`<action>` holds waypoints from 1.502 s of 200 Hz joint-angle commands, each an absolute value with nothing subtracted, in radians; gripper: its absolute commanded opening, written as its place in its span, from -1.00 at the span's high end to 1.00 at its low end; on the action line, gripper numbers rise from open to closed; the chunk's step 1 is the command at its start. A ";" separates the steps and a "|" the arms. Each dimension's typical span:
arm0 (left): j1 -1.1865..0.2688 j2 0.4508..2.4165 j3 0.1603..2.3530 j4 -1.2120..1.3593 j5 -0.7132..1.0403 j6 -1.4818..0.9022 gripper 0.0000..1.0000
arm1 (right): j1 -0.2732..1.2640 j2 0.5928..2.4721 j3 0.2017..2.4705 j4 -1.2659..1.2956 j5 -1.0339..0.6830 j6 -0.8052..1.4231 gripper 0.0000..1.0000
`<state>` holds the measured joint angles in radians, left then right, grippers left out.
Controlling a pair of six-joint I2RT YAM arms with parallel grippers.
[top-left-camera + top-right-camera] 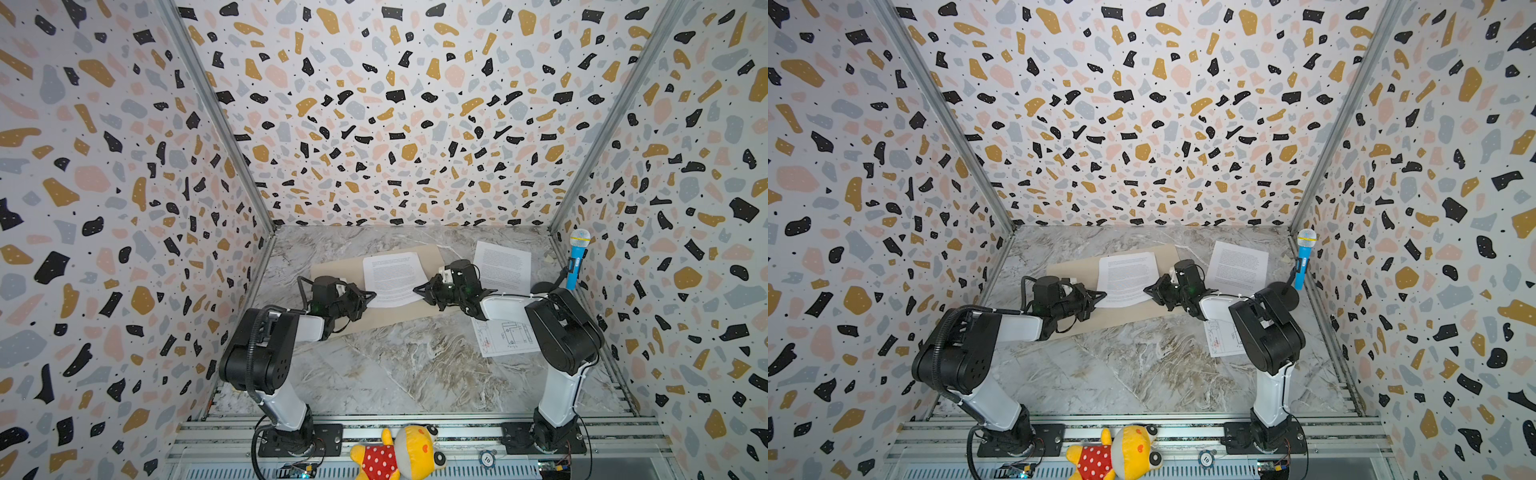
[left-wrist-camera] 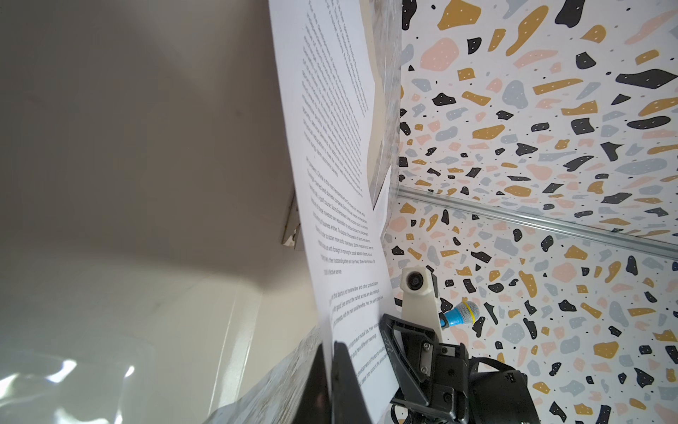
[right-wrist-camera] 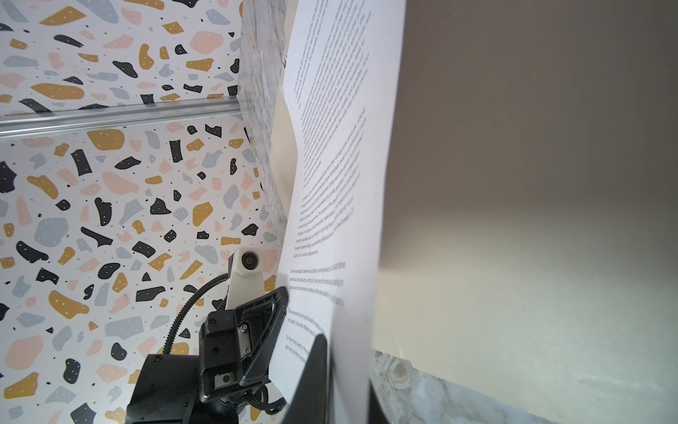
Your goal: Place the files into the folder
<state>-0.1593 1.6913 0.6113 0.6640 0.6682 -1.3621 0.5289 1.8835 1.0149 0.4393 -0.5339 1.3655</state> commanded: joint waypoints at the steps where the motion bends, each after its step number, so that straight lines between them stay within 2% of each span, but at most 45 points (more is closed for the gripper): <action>1: -0.164 1.701 0.589 0.723 0.678 -1.382 1.00 | 0.519 1.841 1.009 0.432 -0.550 1.342 0.59; 31: -0.164 1.701 0.581 0.730 0.683 -1.386 1.00 | 0.504 1.842 1.008 0.431 -0.561 1.326 0.34; 46: -0.164 1.701 0.577 0.730 0.686 -1.382 1.00 | 0.491 1.839 1.006 0.432 -0.569 1.316 0.16; 94: -0.164 1.700 0.573 0.725 0.695 -1.374 1.00 | 0.456 1.876 1.018 0.450 -0.627 1.283 0.00; 210: -0.164 1.697 0.530 0.839 0.730 -1.435 1.00 | 0.427 2.037 1.102 0.539 -0.721 1.244 -0.06; 300: -0.163 1.687 0.514 0.809 0.743 -1.406 1.00 | 0.414 2.130 1.193 0.603 -0.728 1.222 0.08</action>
